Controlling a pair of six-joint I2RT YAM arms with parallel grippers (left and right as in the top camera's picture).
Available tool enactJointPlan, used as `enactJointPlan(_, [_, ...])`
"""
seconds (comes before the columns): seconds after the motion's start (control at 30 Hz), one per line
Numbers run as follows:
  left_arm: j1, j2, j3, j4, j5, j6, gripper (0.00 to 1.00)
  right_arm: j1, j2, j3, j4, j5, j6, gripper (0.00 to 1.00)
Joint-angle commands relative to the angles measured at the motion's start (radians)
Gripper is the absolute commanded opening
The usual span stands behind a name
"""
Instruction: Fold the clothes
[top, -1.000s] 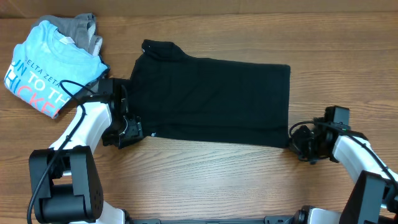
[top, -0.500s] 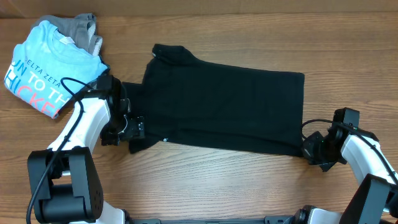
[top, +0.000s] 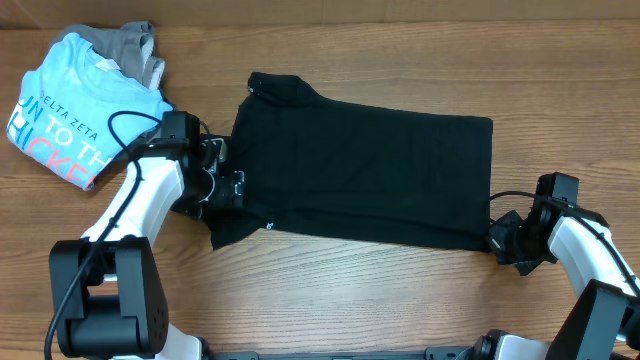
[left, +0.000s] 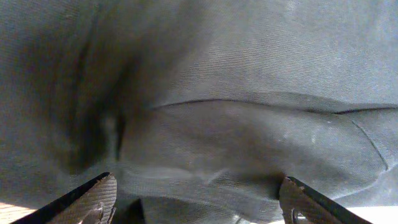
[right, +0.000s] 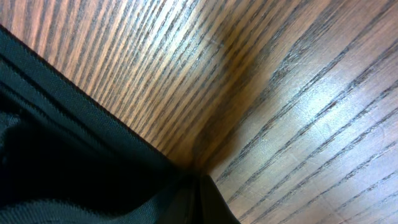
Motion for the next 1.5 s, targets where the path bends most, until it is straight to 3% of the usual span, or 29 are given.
enactJointPlan(0.0, [-0.022, 0.012, -0.001, 0.02, 0.014, 0.022, 0.82, -0.004, -0.019, 0.022, 0.006, 0.016, 0.011, 0.04])
enactJointPlan(0.03, [-0.024, 0.012, -0.001, 0.02, 0.014, 0.021, 0.8, -0.004, -0.019, 0.022, 0.006, 0.016, 0.011, 0.04])
enactJointPlan(0.07, [-0.026, 0.012, -0.001, 0.017, 0.01, 0.022, 0.8, -0.004, -0.019, 0.022, 0.006, 0.016, 0.011, 0.13])
enactJointPlan(0.1, [-0.026, 0.012, -0.001, 0.012, 0.008, 0.021, 0.79, -0.004, -0.019, 0.022, 0.006, 0.016, 0.011, 0.31])
enactJointPlan(0.13, [-0.026, 0.012, -0.001, 0.008, 0.008, 0.022, 0.78, -0.004, -0.019, 0.022, 0.006, 0.017, 0.011, 0.7])
enactJointPlan(0.17, [-0.026, 0.012, -0.001, 0.008, 0.007, 0.022, 0.75, -0.004, -0.019, 0.022, 0.006, 0.017, 0.011, 0.74])
enactJointPlan(0.33, [-0.026, 0.012, -0.001, 0.007, 0.008, 0.007, 0.66, -0.004, -0.019, 0.035, -0.002, 0.016, 0.011, 0.77])
enactJointPlan(0.57, [-0.026, 0.012, -0.001, -0.039, 0.013, -0.012, 0.8, -0.039, -0.029, 0.108, -0.084, -0.018, -0.008, 0.79])
enactJointPlan(0.77, [-0.026, 0.012, -0.001, -0.044, -0.008, -0.001, 0.8, -0.119, -0.044, 0.113, -0.092, -0.202, -0.067, 0.81])
enactJointPlan(0.9, [-0.026, 0.012, -0.003, -0.032, -0.018, -0.01, 0.79, -0.146, -0.044, 0.113, -0.103, -0.216, -0.087, 0.82])
enactJointPlan(1.0, [-0.026, 0.012, -0.003, -0.018, -0.018, -0.05, 0.7, -0.15, -0.044, 0.113, -0.103, -0.216, -0.091, 0.82])
enactJointPlan(1.13, [-0.026, 0.012, -0.003, 0.013, -0.015, -0.111, 0.39, -0.15, -0.044, 0.113, -0.1, -0.216, -0.091, 0.82])
enactJointPlan(1.37, [-0.026, 0.011, 0.018, 0.017, -0.003, -0.136, 0.1, -0.15, -0.044, 0.113, -0.098, -0.216, -0.091, 0.83])
enactJointPlan(1.43, [-0.026, 0.011, 0.034, -0.019, 0.039, -0.136, 0.12, -0.15, -0.044, 0.113, -0.098, -0.216, -0.092, 0.83])
enactJointPlan(1.47, [-0.026, 0.011, 0.04, -0.04, 0.069, -0.136, 0.23, -0.15, -0.044, 0.113, -0.098, -0.216, -0.094, 0.83])
